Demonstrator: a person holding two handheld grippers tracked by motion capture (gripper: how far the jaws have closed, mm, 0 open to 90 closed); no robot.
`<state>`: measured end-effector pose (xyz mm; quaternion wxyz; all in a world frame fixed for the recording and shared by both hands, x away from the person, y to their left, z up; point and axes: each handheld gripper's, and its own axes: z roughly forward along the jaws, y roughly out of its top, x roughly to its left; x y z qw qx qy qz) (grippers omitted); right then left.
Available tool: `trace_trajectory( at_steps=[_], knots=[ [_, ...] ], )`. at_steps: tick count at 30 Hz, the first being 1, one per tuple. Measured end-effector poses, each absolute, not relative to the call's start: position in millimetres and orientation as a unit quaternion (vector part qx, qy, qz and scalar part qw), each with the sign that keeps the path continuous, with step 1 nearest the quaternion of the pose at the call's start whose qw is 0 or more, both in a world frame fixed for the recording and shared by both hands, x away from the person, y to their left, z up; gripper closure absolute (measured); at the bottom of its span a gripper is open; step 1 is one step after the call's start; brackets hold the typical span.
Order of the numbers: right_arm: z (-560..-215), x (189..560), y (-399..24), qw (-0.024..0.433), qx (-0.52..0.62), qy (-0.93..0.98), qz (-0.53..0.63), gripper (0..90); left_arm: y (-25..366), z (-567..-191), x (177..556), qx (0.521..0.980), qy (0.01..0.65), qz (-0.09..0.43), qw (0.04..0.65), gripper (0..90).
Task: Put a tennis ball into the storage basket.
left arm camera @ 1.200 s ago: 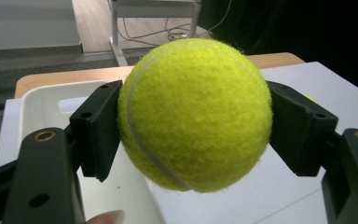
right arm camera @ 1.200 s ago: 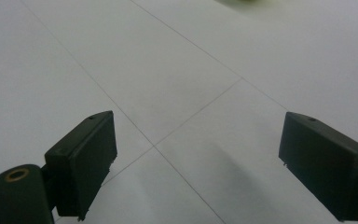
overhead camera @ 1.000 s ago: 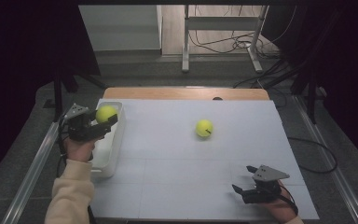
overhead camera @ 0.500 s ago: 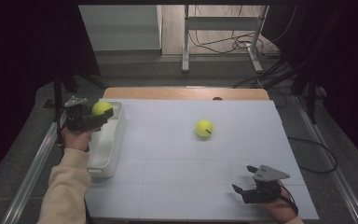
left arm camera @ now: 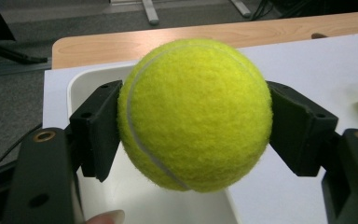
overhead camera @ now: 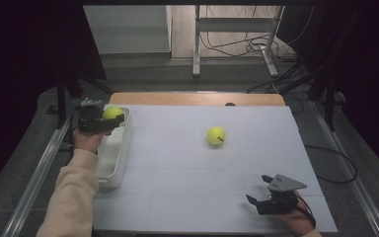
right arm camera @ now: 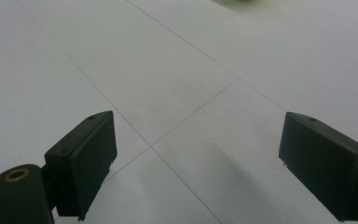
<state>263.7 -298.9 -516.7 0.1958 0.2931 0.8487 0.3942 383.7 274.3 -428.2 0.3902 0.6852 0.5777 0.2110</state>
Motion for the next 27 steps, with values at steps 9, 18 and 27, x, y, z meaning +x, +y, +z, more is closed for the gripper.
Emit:
trace_trajectory(
  at_steps=[9, 18, 27],
  knots=[
    [-517, 264, -299, 0.194, 0.294, 0.848, 0.395, 11.7, 277, -439, 396, 0.691, 0.59, 0.206, 0.364, 25.6],
    [-518, 264, -299, 0.194, 0.295, 0.849, 0.393, 11.7, 277, -444, 402, 0.692, 0.599, 0.201, 0.35, 25.6],
    [-518, 265, -299, 0.193, 0.298, 0.849, 0.392, 11.7, 278, -445, 405, 0.694, 0.601, 0.197, 0.344, 25.6]
  ],
)
